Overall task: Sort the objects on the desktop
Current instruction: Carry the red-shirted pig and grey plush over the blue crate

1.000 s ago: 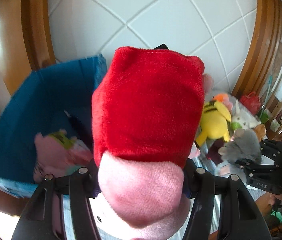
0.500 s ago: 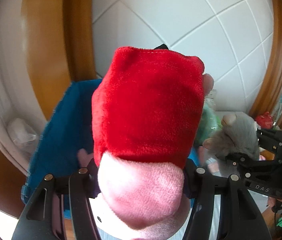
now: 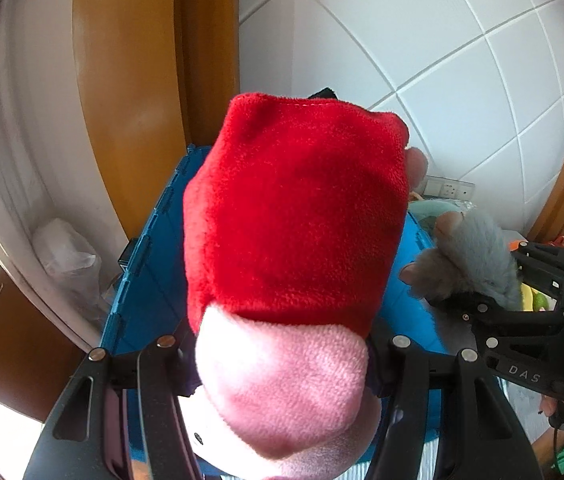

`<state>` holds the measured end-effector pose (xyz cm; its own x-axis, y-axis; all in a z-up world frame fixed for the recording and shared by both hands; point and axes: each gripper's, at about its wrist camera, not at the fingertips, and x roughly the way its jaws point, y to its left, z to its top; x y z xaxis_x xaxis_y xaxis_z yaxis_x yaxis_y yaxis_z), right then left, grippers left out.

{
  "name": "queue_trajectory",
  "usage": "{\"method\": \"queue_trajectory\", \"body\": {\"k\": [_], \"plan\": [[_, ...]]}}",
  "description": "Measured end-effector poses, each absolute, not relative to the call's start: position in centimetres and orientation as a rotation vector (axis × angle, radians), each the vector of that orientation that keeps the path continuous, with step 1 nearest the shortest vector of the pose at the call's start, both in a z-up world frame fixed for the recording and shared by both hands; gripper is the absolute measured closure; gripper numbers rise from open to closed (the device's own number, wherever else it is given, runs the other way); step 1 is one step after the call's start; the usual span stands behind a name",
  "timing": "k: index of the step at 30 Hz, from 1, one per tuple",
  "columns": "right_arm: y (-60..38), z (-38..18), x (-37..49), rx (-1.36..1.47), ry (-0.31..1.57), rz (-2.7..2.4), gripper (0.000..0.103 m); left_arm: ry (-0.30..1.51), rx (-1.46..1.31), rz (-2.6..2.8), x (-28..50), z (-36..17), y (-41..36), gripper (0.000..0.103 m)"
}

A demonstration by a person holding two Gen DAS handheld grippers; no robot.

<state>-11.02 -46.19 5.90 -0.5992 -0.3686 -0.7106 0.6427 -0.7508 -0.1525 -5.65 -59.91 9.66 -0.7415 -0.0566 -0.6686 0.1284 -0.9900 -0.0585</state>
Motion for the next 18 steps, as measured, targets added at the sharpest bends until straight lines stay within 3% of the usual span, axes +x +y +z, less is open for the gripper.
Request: {"method": "queue_trajectory", "body": {"k": [18], "plan": [[-48.0, 4.5, -13.1, 0.947, 0.551, -2.313, 0.064, 0.166, 1.075, -2.823, -6.8, 8.7, -61.5, 0.045]]}}
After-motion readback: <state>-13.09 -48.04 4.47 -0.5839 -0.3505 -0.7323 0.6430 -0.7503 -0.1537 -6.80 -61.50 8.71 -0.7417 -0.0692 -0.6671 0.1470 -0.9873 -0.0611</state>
